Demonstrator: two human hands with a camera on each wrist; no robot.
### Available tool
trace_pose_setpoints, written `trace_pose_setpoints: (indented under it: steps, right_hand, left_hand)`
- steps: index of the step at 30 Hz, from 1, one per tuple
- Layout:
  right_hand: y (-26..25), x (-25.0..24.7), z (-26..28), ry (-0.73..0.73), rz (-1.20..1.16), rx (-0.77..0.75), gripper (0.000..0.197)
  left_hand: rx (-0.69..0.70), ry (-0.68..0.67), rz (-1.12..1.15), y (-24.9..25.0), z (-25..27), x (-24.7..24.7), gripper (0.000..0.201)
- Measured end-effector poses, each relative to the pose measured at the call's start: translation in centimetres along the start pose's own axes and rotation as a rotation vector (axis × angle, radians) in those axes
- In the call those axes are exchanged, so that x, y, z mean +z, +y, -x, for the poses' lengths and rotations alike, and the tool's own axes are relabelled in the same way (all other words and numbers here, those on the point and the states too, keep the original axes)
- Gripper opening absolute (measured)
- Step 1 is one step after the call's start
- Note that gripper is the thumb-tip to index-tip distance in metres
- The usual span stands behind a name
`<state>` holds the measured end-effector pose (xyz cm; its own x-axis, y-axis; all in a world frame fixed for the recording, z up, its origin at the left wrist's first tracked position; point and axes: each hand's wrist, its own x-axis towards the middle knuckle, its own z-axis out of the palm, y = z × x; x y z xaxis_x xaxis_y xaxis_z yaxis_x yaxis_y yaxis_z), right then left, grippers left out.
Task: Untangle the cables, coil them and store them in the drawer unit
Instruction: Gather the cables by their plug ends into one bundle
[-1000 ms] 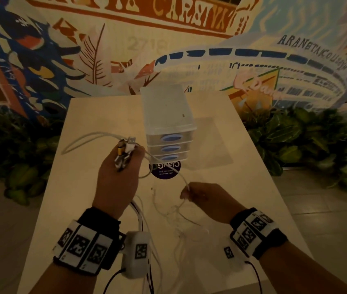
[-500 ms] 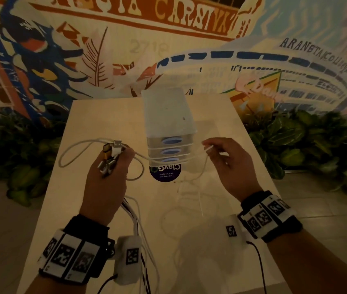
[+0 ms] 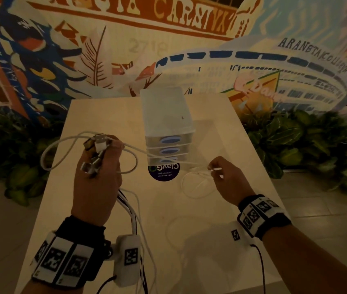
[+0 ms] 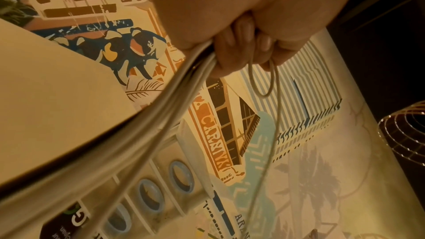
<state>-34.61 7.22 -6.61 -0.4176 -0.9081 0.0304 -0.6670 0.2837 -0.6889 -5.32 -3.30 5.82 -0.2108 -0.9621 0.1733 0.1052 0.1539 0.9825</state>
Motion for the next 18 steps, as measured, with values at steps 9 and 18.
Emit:
trace_pose_setpoints:
  steps: [9, 18]
  right_hand:
    - [0.4, -1.0, 0.4, 0.020, -0.195, 0.193, 0.027]
    - [0.3, -4.1, 4.1, -0.248, -0.006, 0.091, 0.023]
  left_hand:
    - [0.070, 0.025, -0.018, 0.4, -0.3, -0.8, 0.038]
    - [-0.007, 0.028, 0.057, 0.4, -0.8, -0.7, 0.028]
